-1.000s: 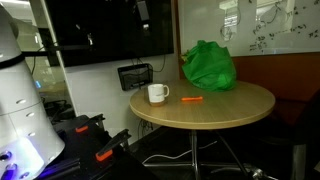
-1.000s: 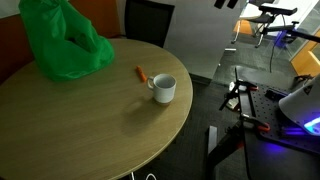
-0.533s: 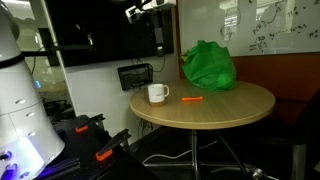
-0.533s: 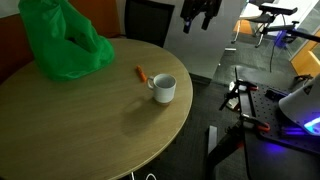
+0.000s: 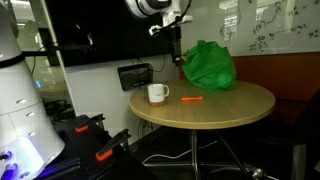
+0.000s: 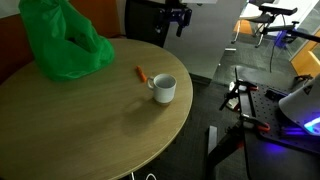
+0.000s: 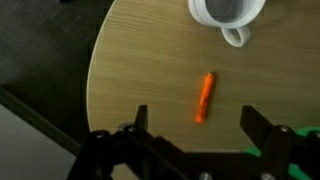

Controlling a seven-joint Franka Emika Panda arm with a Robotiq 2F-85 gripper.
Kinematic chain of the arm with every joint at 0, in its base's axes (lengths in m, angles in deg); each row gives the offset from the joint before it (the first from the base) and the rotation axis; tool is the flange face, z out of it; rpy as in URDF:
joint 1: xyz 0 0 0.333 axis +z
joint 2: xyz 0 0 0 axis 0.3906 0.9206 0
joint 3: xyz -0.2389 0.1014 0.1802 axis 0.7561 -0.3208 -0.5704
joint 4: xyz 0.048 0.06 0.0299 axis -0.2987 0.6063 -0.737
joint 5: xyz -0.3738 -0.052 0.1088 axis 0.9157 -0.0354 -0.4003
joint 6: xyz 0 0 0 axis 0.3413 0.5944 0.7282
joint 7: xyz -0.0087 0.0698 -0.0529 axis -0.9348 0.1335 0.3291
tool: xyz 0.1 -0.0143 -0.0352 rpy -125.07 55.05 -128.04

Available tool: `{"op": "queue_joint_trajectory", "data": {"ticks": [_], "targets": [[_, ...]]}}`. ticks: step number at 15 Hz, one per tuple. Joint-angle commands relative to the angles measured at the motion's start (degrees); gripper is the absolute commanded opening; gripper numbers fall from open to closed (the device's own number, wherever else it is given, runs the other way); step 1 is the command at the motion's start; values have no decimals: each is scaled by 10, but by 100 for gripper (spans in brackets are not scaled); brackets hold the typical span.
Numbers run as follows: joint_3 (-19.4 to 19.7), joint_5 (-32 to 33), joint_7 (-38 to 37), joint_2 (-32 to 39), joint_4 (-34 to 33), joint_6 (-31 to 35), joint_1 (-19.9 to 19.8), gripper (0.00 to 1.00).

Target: Put the orange sharpie in the mug

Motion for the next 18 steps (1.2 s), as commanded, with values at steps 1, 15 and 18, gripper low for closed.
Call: {"op": "queue_joint_trajectory", "data": {"ticks": [1, 15, 18], "targets": [[18, -3, 1, 0, -3, 0, 18, 100], [29, -10, -29, 111, -87, -13, 37, 100], [41, -10, -62, 183, -147, -17, 57, 100]]}}
